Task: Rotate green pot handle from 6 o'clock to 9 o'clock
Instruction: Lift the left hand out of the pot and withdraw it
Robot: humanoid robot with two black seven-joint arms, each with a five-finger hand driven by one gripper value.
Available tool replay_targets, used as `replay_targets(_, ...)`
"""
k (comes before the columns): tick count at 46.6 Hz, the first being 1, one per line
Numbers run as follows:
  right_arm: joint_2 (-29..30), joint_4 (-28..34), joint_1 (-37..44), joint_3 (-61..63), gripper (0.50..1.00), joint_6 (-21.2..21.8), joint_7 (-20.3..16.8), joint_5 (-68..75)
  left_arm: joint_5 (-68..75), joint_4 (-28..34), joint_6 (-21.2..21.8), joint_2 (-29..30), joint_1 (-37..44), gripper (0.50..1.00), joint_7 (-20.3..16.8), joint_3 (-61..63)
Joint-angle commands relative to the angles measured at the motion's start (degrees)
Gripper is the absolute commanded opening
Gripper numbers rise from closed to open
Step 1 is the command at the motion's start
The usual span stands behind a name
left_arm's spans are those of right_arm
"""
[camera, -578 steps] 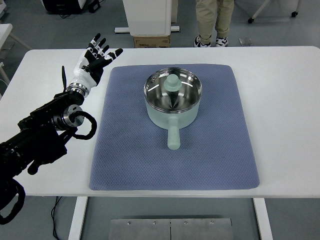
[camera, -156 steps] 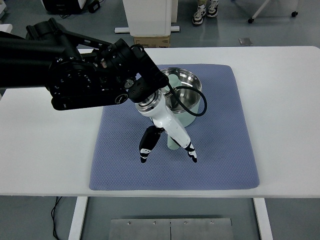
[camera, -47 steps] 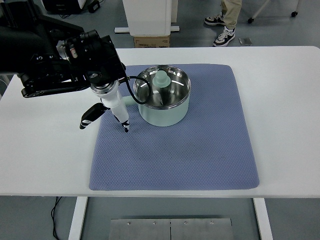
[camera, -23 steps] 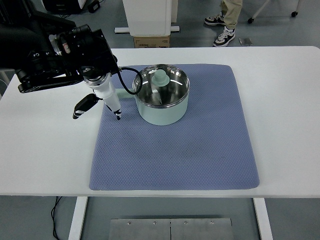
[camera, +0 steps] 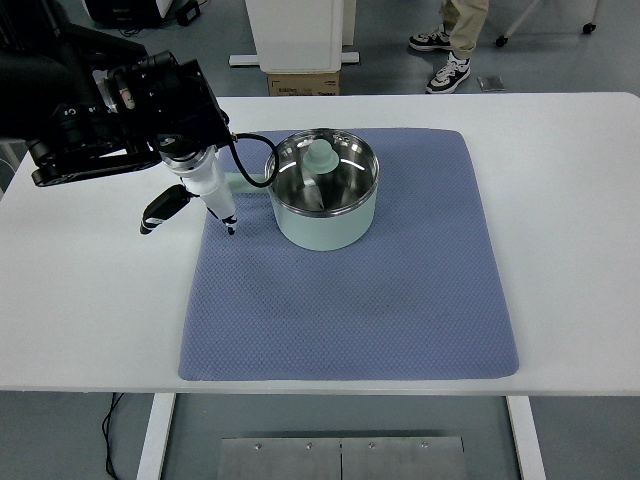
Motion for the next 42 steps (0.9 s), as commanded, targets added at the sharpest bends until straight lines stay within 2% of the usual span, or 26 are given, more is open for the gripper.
replay_targets(1, 0.0, 0.0, 0.0, 0.0, 1.0, 0.0, -0.03, 0.0, 0.0, -2.77, -0.15, 0.0, -0.89, 1.0, -0.06, -0.5)
replay_targets(7, 0.0, 0.0, 0.0, 0.0, 1.0, 0.0, -0.03, 0.0, -0.53, -5.94, -0.68, 0.0, -1.42, 1.0, 0.03, -2.69)
replay_targets(14, 0.0, 0.09, 0.0, 0.0, 1.0, 0.0, -0.03, 0.0, -1.4, -10.07, -3.31, 0.0, -1.42, 1.0, 0.29, -6.73)
replay_targets(20, 0.0, 0.0, 0.0, 0.0, 1.0, 0.0, -0.03, 0.0, -5.09, -11.21, -5.25, 0.09, -1.34, 1.0, 0.38, -10.69)
replay_targets(33, 0.0, 0.09, 0.0, 0.0, 1.0, 0.0, -0.03, 0.0, -21.34, -9.64, -5.43, 0.79, -0.72, 1.0, 1.44, -19.66)
replay_targets(42, 0.0, 0.0, 0.0, 0.0, 1.0, 0.0, -0.03, 0.0, -35.58, -2.79, -4.46, 0.88, -0.63, 1.0, 1.53, -22.12)
